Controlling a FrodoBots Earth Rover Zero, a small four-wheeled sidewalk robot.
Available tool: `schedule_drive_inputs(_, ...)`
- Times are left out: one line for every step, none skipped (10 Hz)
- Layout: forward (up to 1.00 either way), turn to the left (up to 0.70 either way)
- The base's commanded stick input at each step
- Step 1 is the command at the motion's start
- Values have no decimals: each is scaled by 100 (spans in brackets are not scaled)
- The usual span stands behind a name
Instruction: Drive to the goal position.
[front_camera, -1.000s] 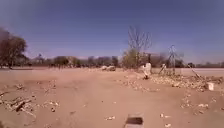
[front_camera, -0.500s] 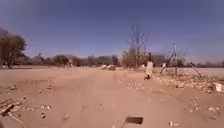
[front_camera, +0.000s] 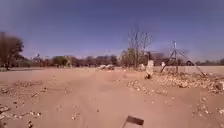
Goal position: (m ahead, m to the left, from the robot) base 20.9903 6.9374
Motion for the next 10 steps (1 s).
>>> schedule_drive_inputs(50,0)
schedule_drive_inputs(50,0)
schedule_drive_inputs(50,0)
schedule_drive_inputs(50,0)
schedule_drive_inputs(50,0)
schedule_drive_inputs(50,0)
schedule_drive_inputs(50,0)
schedule_drive_inputs(50,0)
schedule_drive_inputs(50,0)
schedule_drive_inputs(50,0)
